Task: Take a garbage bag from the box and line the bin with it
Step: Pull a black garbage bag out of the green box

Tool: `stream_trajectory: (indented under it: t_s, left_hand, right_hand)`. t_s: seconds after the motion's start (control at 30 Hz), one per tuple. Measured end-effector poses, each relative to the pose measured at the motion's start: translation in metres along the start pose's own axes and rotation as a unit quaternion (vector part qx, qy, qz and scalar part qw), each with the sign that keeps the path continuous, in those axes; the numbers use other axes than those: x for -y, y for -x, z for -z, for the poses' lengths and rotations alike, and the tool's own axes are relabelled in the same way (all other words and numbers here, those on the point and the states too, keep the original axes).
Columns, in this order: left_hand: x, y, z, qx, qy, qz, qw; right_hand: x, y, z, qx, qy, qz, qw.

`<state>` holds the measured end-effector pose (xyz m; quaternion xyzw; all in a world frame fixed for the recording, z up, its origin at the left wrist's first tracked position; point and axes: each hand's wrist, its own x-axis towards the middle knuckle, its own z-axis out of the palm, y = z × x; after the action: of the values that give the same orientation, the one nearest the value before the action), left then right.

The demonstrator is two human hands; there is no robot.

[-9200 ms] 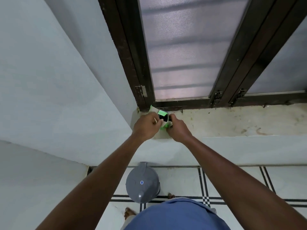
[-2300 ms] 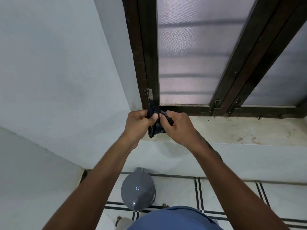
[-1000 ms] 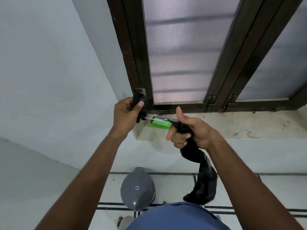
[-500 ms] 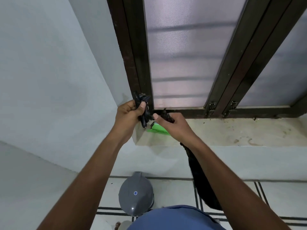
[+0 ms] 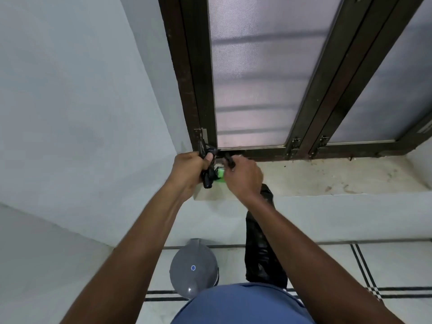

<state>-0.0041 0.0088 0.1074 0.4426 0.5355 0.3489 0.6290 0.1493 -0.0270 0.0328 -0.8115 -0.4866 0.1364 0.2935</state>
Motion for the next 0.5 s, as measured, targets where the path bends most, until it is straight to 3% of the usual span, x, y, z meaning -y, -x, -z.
stream_trajectory:
  t_s: [0.1,0.33,0.43,0.5]
  left_hand:
    - [-0.003,0.016,0.009,0.070,-0.025,0.004,0.997]
    - [0.005,0.021,0.019,0.113,0.073,-0.031,0.990]
    - [0.013,0.019,0.026,0.119,0.062,-0.044,0.990]
    - [0.019,0.018,0.029,0.100,0.037,-0.043,0.993]
  right_hand:
    - [-0.037,-0.017,0.015,-0.010,0.016,-0.107,0.994]
    - [-0.018,-0.008,0.034,0.126,-0.222,-0.103,0.961]
    - [-0.011,-0.008,0.039,0.147,-0.071,-0.088,0.983]
    - [-0.017,-0.006,0.045,0.125,0.060,-0.030,0.990]
